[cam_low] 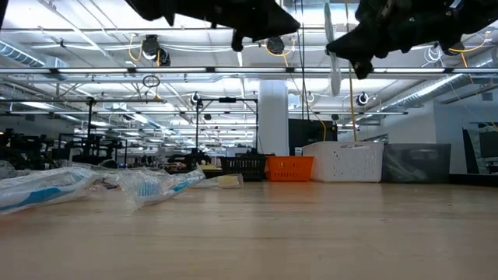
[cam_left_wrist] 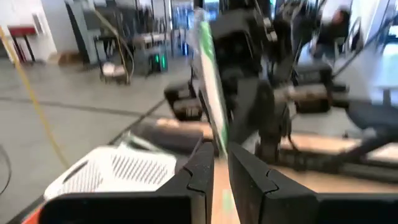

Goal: Pick & Place Toothbrushes
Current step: Put the green toothbrush into the gray bin

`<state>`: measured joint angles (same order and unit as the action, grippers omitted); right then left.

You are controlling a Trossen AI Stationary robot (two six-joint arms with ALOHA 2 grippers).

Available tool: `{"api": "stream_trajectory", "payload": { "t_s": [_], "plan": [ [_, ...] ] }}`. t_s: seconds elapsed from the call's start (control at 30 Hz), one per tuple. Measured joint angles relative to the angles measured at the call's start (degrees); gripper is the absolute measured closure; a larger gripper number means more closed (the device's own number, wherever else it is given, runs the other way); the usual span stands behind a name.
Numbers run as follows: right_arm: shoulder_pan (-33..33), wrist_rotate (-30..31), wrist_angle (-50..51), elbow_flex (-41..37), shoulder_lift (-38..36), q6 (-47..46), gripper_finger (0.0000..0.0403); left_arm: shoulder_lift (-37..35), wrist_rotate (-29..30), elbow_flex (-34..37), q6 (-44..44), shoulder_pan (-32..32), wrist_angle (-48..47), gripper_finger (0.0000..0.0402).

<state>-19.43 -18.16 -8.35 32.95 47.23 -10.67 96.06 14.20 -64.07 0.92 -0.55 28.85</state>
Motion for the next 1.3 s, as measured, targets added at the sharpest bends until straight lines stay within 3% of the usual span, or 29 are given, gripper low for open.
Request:
{"api": "stream_trajectory", "payload": {
  "t_s": [0.2,0.33,0.47,0.63,1.3],
  "plan": [
    [-4.3,6.8,10.0,0.0,-5.3,0.0,0.0392,-4.9,6.1,0.0,-1.0,0.8,-18.1,0.0348],
    [-8.0,11.2,16.2,0.0,-7.3,-0.1,0.0392,-6.8,12.1,0.0,-3.0,1.5,-28.0,0.0322],
    [-11.9,14.5,20.7,0.0,-8.3,0.0,0.0392,-8.2,14.2,0.0,-5.0,1.6,-34.9,0.0294],
    [-17.4,16.7,23.1,0.0,-8.9,0.3,0.0392,-8.4,14.4,0.0,-7.3,1.6,-39.2,0.0274],
    [-40.1,16.2,31.6,0.0,-8.8,4.4,0.0392,-8.5,14.3,0.0,-12.0,1.7,-47.2,0.0272]
  ]
}}
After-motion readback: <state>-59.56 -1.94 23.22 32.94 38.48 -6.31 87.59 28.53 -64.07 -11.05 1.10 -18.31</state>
